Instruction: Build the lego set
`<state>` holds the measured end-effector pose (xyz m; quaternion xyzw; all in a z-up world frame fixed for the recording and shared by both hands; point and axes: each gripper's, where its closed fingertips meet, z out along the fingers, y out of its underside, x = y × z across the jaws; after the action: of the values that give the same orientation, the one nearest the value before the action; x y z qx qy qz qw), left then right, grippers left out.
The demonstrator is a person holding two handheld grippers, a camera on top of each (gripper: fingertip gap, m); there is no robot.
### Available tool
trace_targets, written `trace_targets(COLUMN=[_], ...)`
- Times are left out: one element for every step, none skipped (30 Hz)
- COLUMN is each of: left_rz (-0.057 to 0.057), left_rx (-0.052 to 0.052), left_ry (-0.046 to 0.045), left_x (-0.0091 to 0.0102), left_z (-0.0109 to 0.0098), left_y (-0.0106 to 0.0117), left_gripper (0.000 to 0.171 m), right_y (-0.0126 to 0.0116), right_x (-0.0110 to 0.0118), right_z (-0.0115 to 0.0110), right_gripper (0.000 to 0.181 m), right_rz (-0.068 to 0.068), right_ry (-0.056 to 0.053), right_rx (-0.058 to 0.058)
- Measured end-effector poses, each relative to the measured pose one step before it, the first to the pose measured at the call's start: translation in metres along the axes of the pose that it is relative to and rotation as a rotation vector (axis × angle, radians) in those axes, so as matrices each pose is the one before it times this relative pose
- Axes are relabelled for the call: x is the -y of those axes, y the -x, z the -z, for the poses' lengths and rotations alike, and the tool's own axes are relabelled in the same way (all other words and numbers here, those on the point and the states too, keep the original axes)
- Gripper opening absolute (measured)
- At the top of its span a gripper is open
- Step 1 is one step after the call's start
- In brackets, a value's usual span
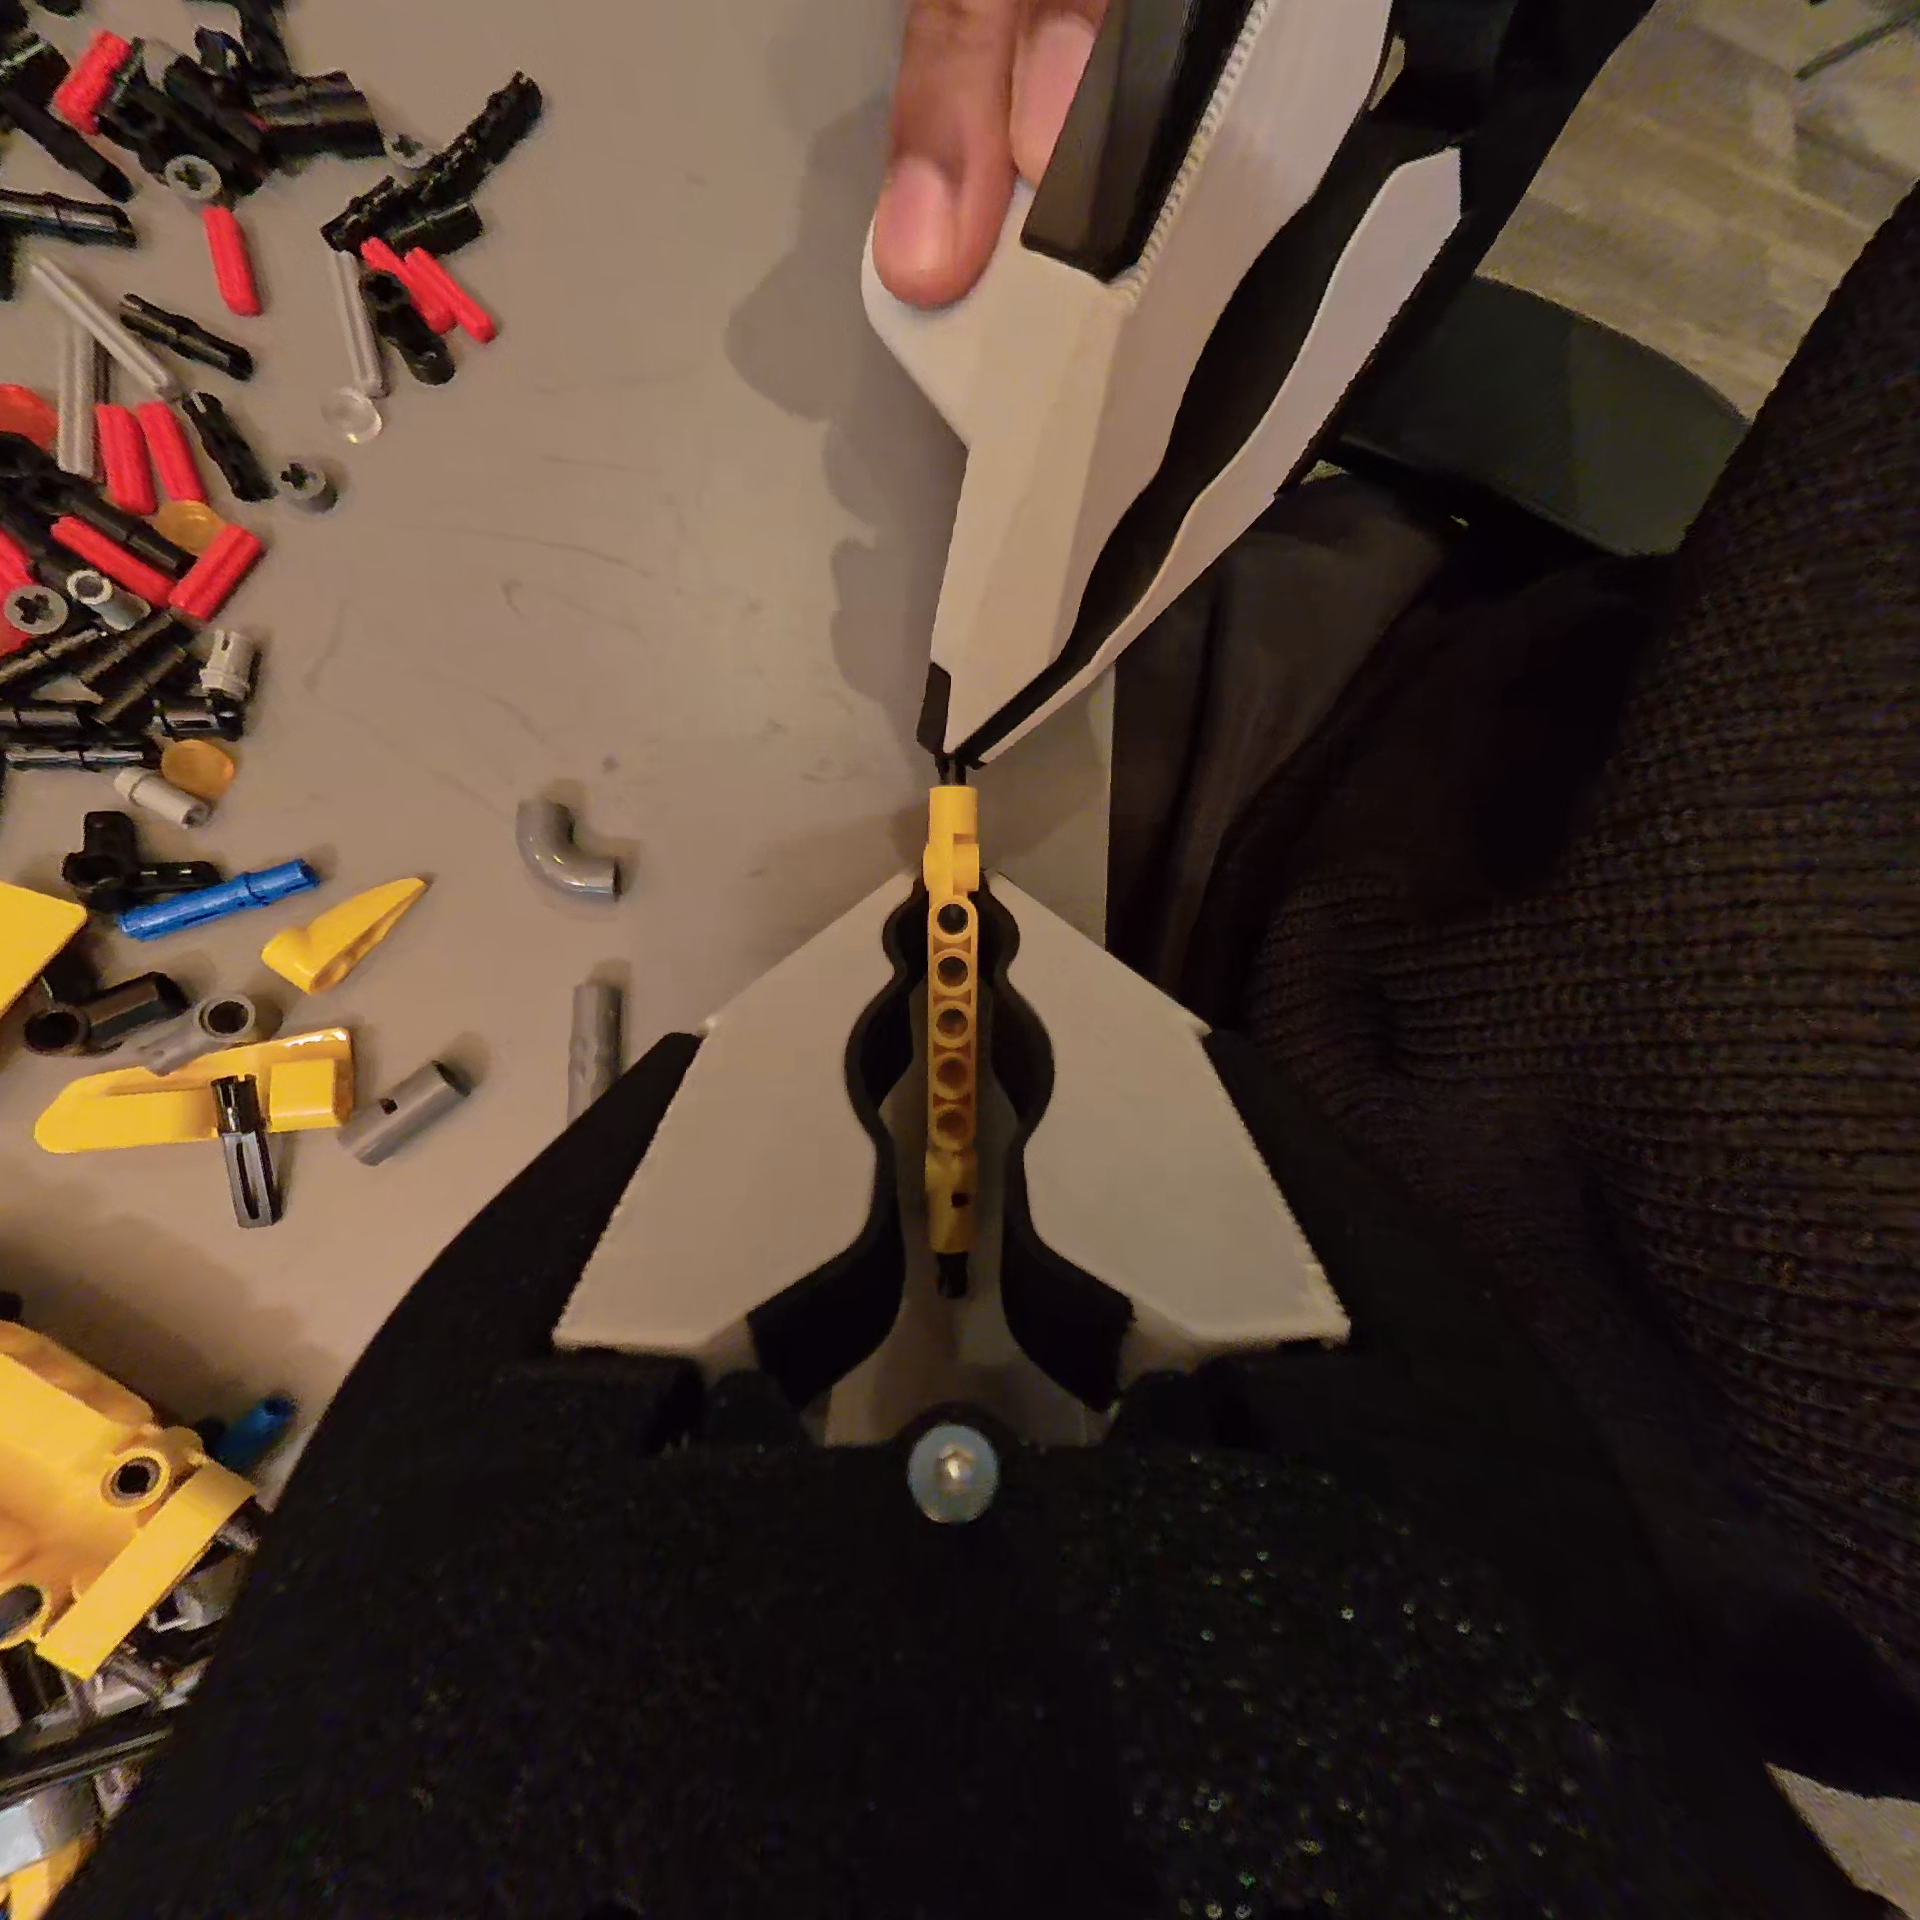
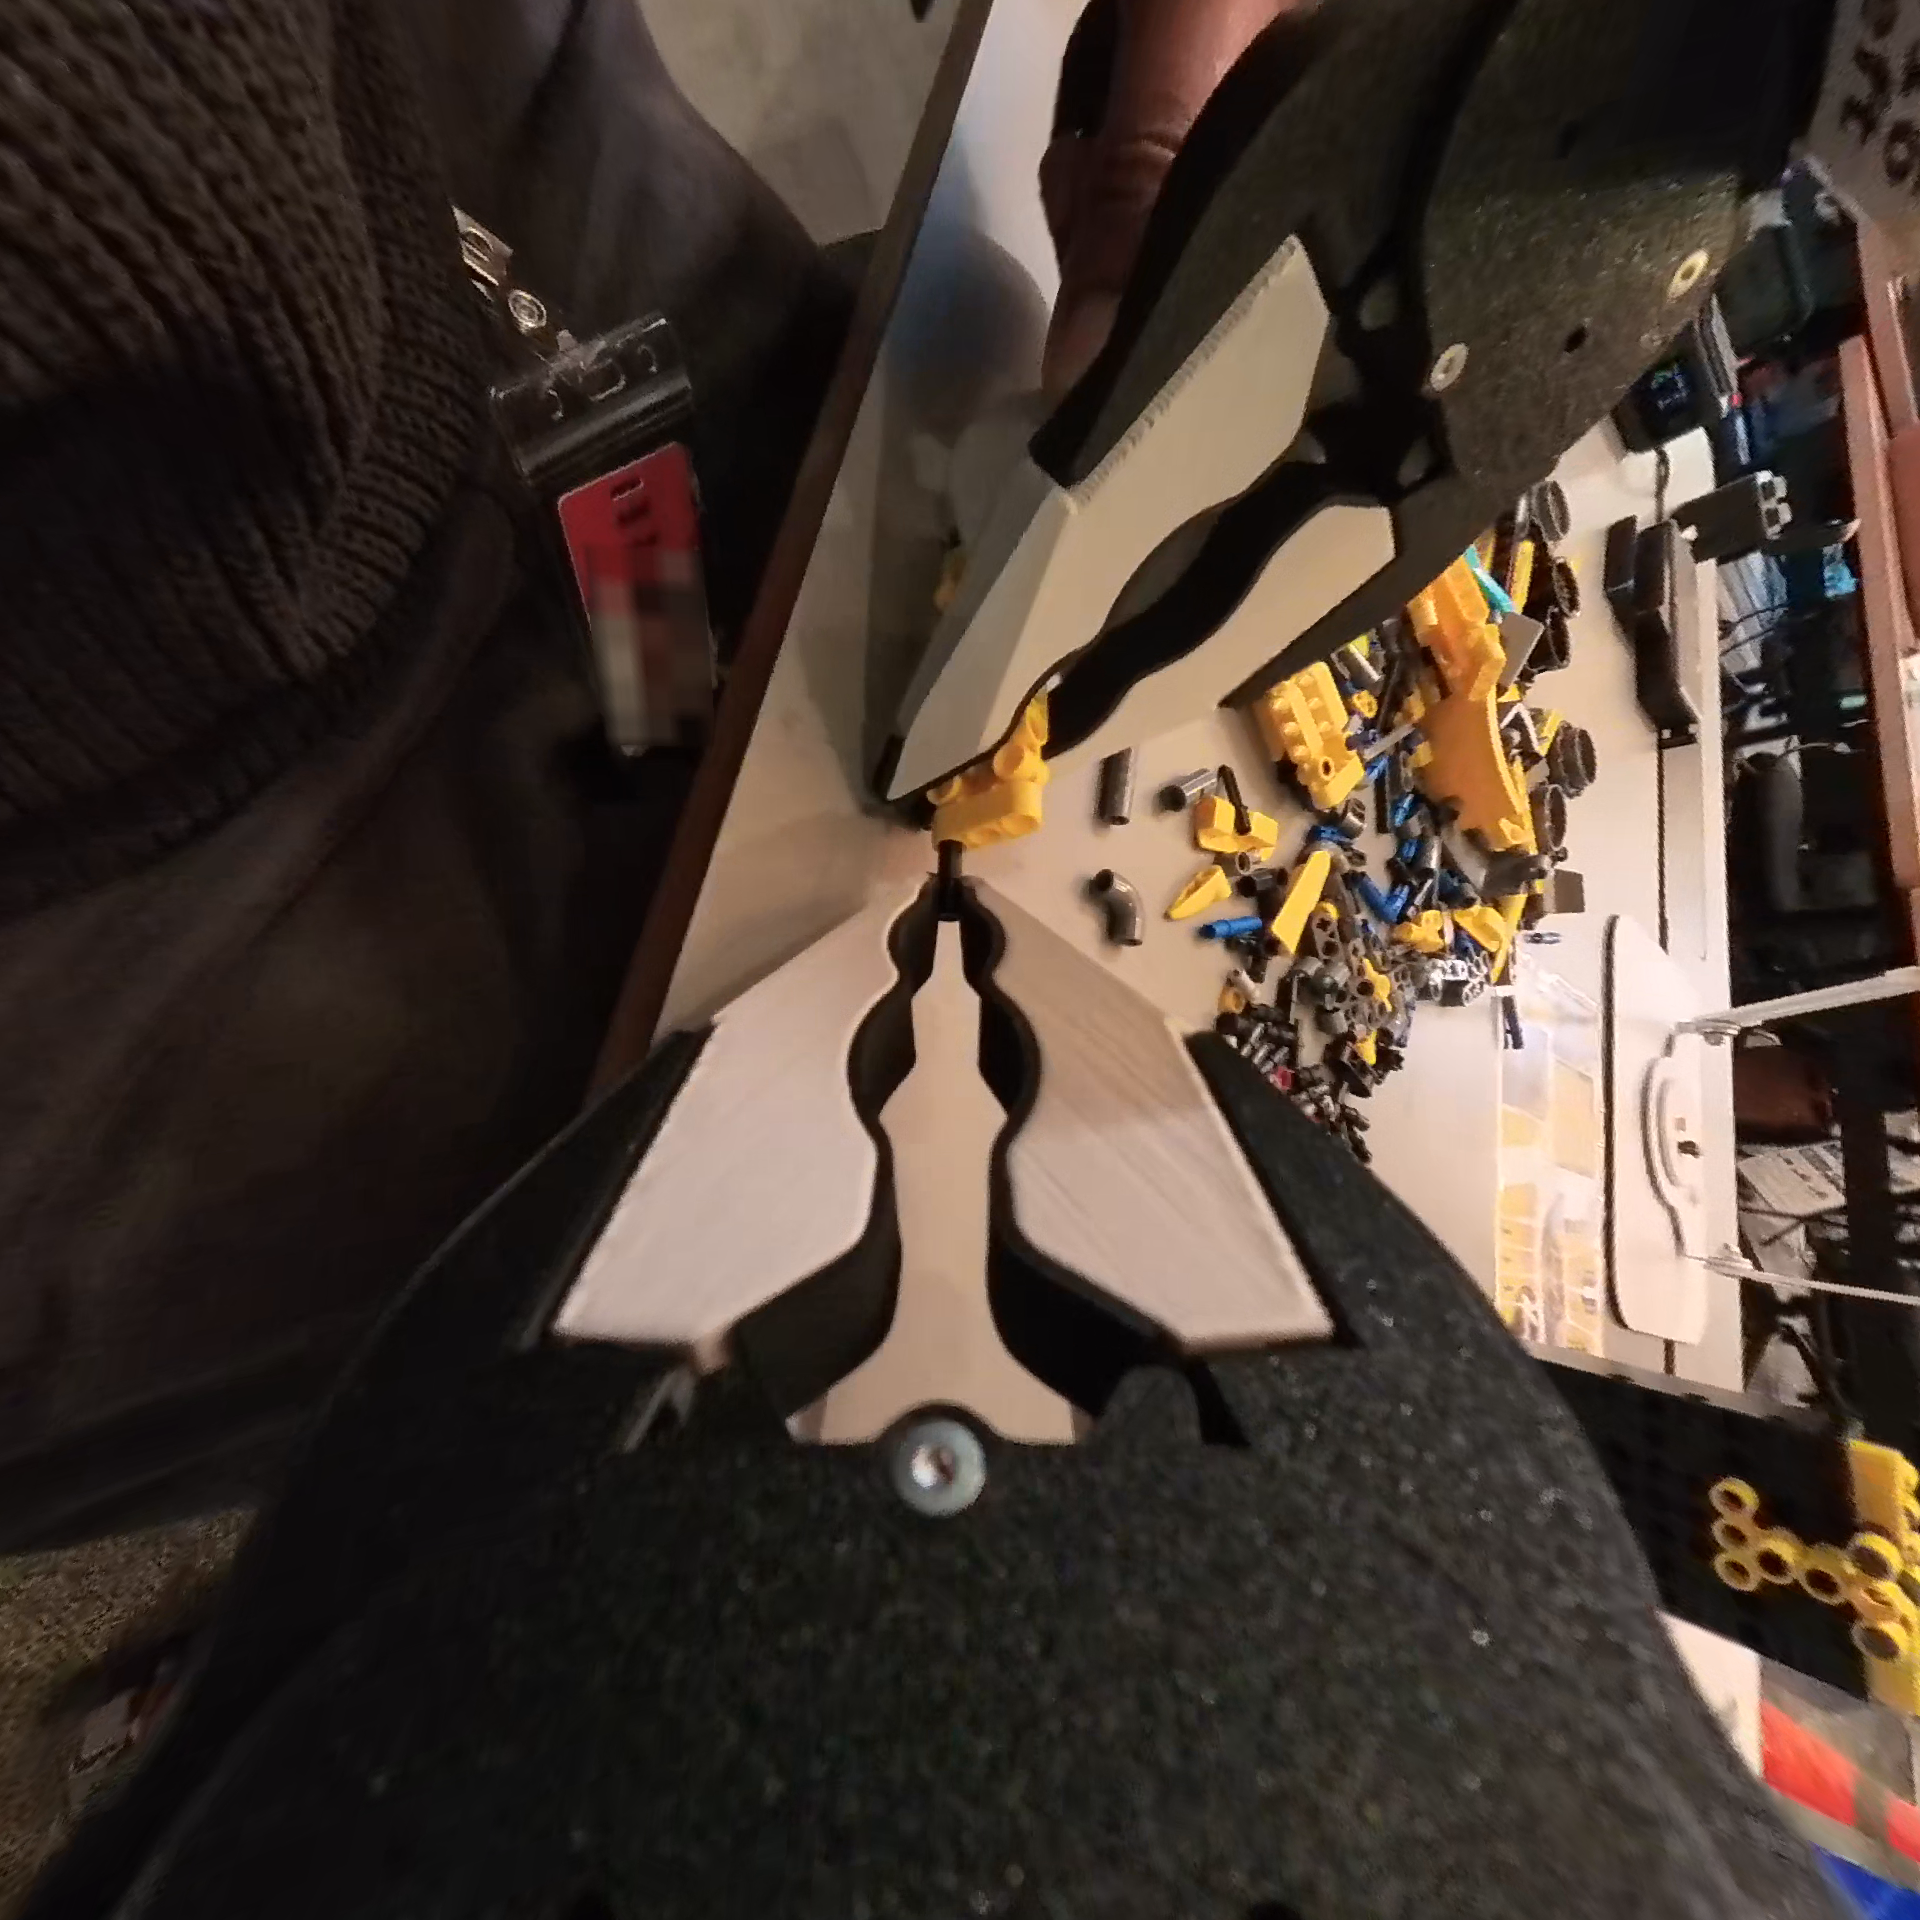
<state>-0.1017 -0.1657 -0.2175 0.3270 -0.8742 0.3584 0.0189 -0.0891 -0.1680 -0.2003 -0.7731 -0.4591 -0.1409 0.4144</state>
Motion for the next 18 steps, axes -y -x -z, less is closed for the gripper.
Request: trace_targets(left_rz=[0.0012,0.0037,0.0017,0.0013,0.0027,0.0023,0.0033,0.0070,0.0054,0.0038,0.0023,0.0034,0.0034,0.0075,0.0135,0.0108,0.0039,-0.0019], left_rx=[-0.0001,-0.0016,-0.0017,-0.0020,-0.0024,-0.0019,-0.0016,-0.0020,-0.0019,-0.0001,0.0022,0.0035,0.0038,0.0025,0.0004,0.0015,0.0030,0.0050], left_ry=[0.00115,0.00090,0.00083,0.00126,0.00243,0.00284,0.00145,-0.00016,-0.00139,-0.00230,-0.00177,0.00018,0.00218,0.00382,0.00530,0.00508,0.00498,0.00447], left_x=[0.00001,-0.00006,0.00007,0.00006,0.00002,0.00007,0.00010,0.00011,0.00000,0.00006,0.00006,0.00001,-0.00004,-0.00001,0.00007,0.00003,0.00003,-0.00002], left_z=[-0.00002,0.00004,0.00004,-0.00008,0.00005,0.00000,-0.00004,-0.00003,0.00016,-0.00007,-0.00007,0.00000,-0.00003,-0.00004,-0.00001,0.00004,-0.00001,-0.00006], left_y=[0.00001,-0.00002,0.00001,0.00005,-0.00005,0.00006,0.00018,0.00006,-0.00004,0.00008,-0.00009,-0.00004,0.00003,0.00010,0.00005,0.00008,-0.00003,0.00007], left_gripper=[0.007,0.007,0.007,0.007,0.007,0.007,0.007,0.007,0.007,0.007,0.007,0.007,0.007,0.007,0.007,0.007,0.007,0.007], right_y=[-0.00006,0.00006,0.00004,0.00010,-0.00009,-0.00007,-0.00027,-0.00022,-0.00025,0.00001,0.00008,0.00004,-0.00009,-0.00011,-0.00020,-0.00019,0.00006,0.00010], right_x=[-0.00006,-0.00026,-0.00019,-0.00007,-0.00017,-0.00039,-0.00076,-0.00070,-0.00014,-0.00001,0.00004,0.00028,0.00006,-0.00017,-0.00015,-0.00013,0.00001,0.00016], right_z=[-0.00021,-0.00015,-0.00023,-0.00013,0.00009,-0.00025,-0.00060,-0.00064,-0.00007,0.00021,0.00034,0.00056,0.00034,0.00012,-0.00010,0.00004,0.00016,0.00038], right_gripper=[0.003,0.003,0.003,0.003,0.003,0.003,0.003,0.003,0.003,0.003,0.003,0.003,0.003,0.003,0.003,0.002,0.003,0.003], right_rz=[0.0000,-0.0053,-0.0082,-0.0055,0.0001,0.0031,-0.0009,-0.0082,-0.0072,-0.0009,0.0048,0.0183,0.0361,0.0531,0.0586,0.0469,0.0276,0.0130], right_ry=[-0.0035,-0.0032,-0.0030,-0.0017,0.0031,0.0093,0.0142,0.0146,0.0101,0.0084,0.0091,0.0105,0.0153,0.0199,0.0205,0.0158,0.0072,-0.0027], right_rx=[0.0002,0.0004,0.0014,0.0012,-0.0001,-0.0016,-0.0016,-0.0013,-0.0048,-0.0094,-0.0122,-0.0167,-0.0214,-0.0254,-0.0252,-0.0187,-0.0101,-0.0046])
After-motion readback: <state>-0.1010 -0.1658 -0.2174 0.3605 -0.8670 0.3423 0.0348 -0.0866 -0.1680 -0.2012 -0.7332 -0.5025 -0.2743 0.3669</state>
